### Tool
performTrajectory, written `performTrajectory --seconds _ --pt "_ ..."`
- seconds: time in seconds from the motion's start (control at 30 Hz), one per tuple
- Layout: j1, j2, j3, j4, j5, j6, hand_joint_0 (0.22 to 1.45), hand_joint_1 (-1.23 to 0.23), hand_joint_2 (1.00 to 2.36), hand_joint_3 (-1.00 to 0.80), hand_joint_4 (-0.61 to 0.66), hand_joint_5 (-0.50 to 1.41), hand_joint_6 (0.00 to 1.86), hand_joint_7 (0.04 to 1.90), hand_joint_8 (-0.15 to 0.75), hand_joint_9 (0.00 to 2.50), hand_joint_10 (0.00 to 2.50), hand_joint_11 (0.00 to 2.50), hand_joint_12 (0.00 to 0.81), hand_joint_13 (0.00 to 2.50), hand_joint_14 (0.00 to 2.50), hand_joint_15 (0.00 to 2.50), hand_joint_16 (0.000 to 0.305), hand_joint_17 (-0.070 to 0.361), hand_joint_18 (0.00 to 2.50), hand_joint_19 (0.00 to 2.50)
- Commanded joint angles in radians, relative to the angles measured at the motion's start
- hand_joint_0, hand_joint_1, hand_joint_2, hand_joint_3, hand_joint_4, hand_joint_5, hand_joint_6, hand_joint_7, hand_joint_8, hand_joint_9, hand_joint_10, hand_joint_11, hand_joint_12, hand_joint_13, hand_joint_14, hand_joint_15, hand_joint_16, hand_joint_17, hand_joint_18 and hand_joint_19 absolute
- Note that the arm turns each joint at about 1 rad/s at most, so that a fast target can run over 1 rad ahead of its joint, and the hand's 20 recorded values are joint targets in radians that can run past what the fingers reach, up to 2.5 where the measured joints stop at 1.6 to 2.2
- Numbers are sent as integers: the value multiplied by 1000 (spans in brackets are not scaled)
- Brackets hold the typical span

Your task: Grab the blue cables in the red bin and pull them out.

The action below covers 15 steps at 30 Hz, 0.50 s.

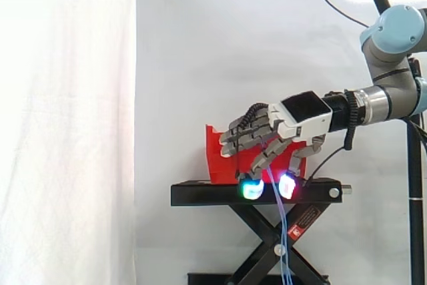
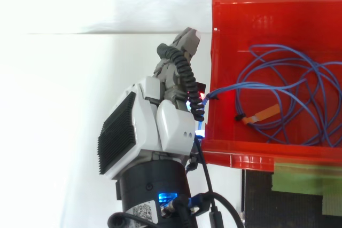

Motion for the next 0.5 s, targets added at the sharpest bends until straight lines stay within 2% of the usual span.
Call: performTrajectory --seconds 0.0,0.47 --pt "1 -1 -15 15 -1 1 799 -1081 1000 -1000 -81 802 27 810 195 448 3 102 328 372 6 173 46 104 319 262" --pt "-1 0 -14 15 -1 1 807 -1077 1000 -1000 -60 838 135 800 202 490 3 102 327 398 7 173 45 102 349 277"
